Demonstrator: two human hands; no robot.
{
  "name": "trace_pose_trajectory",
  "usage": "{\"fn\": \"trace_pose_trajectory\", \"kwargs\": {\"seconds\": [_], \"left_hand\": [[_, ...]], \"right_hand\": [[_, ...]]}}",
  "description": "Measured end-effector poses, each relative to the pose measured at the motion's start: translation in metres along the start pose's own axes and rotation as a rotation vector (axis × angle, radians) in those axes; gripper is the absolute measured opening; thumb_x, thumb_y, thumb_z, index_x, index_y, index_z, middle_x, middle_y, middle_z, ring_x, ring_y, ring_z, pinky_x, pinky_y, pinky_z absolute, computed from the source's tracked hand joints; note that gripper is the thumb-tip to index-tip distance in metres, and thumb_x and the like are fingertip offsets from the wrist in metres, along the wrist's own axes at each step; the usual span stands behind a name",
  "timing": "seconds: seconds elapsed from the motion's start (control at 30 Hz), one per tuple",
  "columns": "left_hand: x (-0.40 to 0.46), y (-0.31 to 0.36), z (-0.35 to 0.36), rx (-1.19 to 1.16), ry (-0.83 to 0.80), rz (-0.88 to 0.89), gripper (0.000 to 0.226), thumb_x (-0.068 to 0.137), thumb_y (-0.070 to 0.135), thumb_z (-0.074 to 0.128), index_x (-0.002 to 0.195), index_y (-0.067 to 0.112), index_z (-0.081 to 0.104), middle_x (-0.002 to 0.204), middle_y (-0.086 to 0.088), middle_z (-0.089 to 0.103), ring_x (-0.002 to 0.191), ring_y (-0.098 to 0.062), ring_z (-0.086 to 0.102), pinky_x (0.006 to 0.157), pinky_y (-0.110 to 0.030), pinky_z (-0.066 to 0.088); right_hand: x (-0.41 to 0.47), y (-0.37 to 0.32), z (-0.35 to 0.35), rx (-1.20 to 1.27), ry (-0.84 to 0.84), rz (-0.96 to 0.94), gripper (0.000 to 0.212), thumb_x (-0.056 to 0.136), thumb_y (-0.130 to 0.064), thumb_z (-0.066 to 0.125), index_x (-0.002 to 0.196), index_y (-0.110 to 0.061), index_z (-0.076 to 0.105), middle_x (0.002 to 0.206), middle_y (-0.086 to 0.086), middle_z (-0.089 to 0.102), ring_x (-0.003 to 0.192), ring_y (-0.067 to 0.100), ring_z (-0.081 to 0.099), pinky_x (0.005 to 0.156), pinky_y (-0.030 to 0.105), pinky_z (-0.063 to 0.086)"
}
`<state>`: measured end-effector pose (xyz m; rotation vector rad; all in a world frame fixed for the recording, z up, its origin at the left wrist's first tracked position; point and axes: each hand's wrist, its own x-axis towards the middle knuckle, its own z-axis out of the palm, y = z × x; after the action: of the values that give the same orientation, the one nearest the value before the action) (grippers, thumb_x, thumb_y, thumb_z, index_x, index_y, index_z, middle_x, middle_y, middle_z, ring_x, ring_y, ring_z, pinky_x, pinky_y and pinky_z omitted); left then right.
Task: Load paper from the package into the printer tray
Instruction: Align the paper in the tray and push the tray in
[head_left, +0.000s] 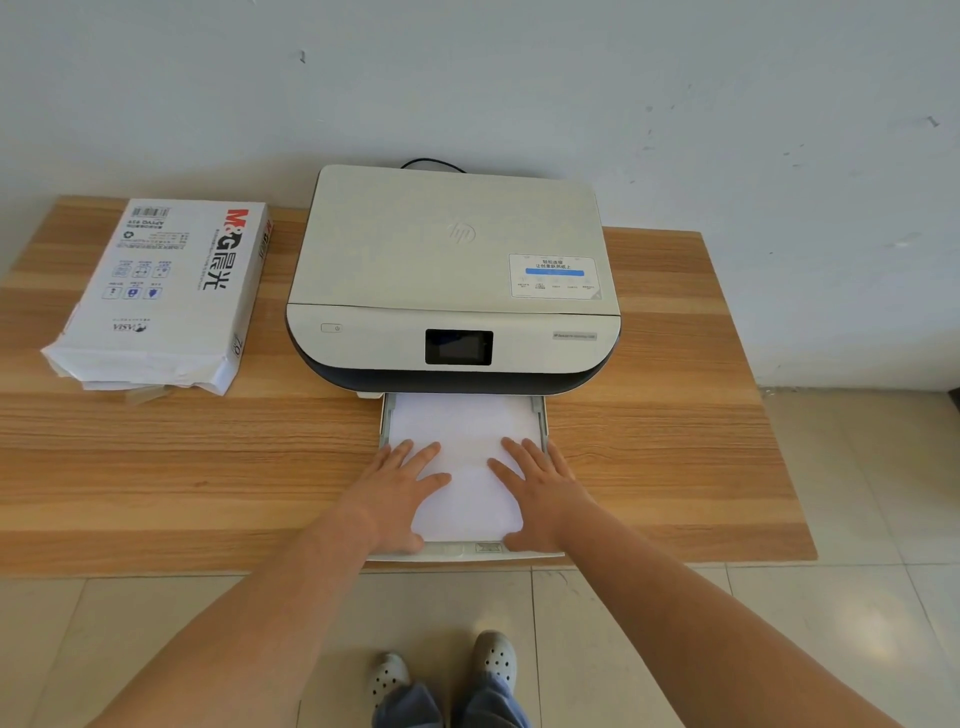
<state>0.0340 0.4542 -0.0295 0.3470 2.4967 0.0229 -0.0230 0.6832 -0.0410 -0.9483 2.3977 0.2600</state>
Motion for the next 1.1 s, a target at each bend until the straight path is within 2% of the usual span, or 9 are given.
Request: {"fn": "trace_pose_trajectory", "kwargs": {"seconds": [0.23, 0.33, 0.4, 0.5, 0.6, 0.9, 1.1], "left_hand": [[-0.001, 0.001, -0.001, 0.006, -0.001, 0.005, 0.085, 0.082, 0.041, 0.060, 0.151, 0.036, 0.011, 0.161, 0.002, -0.017, 0.147, -0.027, -0.013, 0.121, -0.044, 0.001], [-0.001, 0.001, -0.002, -0.044, -0.018, -0.007, 0.086, 0.082, 0.037, 0.063, 0.150, 0.036, 0.011, 0.160, 0.006, -0.019, 0.147, -0.023, -0.013, 0.117, -0.041, 0.022], [-0.001, 0.002, -0.003, -0.066, -0.020, -0.015, 0.087, 0.082, 0.036, 0.064, 0.150, 0.037, 0.011, 0.160, 0.008, -0.019, 0.148, -0.021, -0.013, 0.114, -0.040, 0.031], [0.000, 0.002, -0.004, -0.073, -0.021, -0.012, 0.087, 0.082, 0.035, 0.065, 0.150, 0.037, 0.011, 0.160, 0.008, -0.019, 0.148, -0.022, -0.013, 0.115, -0.041, 0.031], [-0.001, 0.001, -0.003, -0.063, -0.020, -0.007, 0.086, 0.083, 0.035, 0.064, 0.150, 0.036, 0.010, 0.160, 0.007, -0.019, 0.148, -0.022, -0.012, 0.115, -0.041, 0.031], [-0.002, 0.003, -0.003, -0.050, -0.018, 0.004, 0.084, 0.085, 0.034, 0.062, 0.151, 0.034, 0.010, 0.160, 0.006, -0.019, 0.148, -0.023, -0.012, 0.116, -0.041, 0.028], [-0.001, 0.003, -0.002, -0.047, -0.016, 0.012, 0.083, 0.085, 0.033, 0.062, 0.151, 0.033, 0.011, 0.160, 0.005, -0.018, 0.148, -0.023, -0.011, 0.118, -0.040, 0.024]], "right_hand": [[-0.001, 0.003, -0.003, 0.024, 0.012, -0.020, 0.101, 0.082, -0.058, 0.058, 0.155, -0.027, -0.005, 0.162, 0.006, -0.019, 0.147, 0.030, -0.020, 0.118, 0.048, -0.014], [-0.001, 0.002, -0.005, -0.002, 0.022, -0.062, 0.102, 0.083, -0.056, 0.060, 0.155, -0.025, -0.006, 0.161, 0.005, -0.022, 0.146, 0.029, -0.025, 0.113, 0.042, -0.015], [-0.001, 0.000, -0.008, 0.018, -0.009, -0.059, 0.103, 0.084, -0.054, 0.062, 0.154, -0.026, -0.007, 0.161, 0.003, -0.023, 0.146, 0.027, -0.024, 0.117, 0.042, -0.006], [0.000, -0.002, -0.011, 0.057, -0.057, -0.042, 0.103, 0.084, -0.051, 0.064, 0.154, -0.028, -0.008, 0.161, 0.000, -0.024, 0.148, 0.025, -0.020, 0.119, 0.047, 0.011], [0.000, -0.002, -0.012, 0.065, -0.067, -0.033, 0.103, 0.084, -0.051, 0.064, 0.154, -0.028, -0.008, 0.161, -0.001, -0.023, 0.148, 0.024, -0.019, 0.119, 0.048, 0.015], [-0.002, -0.004, -0.010, 0.091, -0.036, -0.038, 0.100, 0.084, -0.047, 0.065, 0.155, -0.026, -0.003, 0.162, 0.001, -0.017, 0.149, 0.026, -0.015, 0.119, 0.047, 0.014], [-0.003, -0.004, -0.011, 0.089, -0.009, -0.053, 0.102, 0.083, -0.047, 0.066, 0.155, -0.026, -0.004, 0.162, 0.003, -0.018, 0.148, 0.026, -0.016, 0.119, 0.042, 0.002]]}}
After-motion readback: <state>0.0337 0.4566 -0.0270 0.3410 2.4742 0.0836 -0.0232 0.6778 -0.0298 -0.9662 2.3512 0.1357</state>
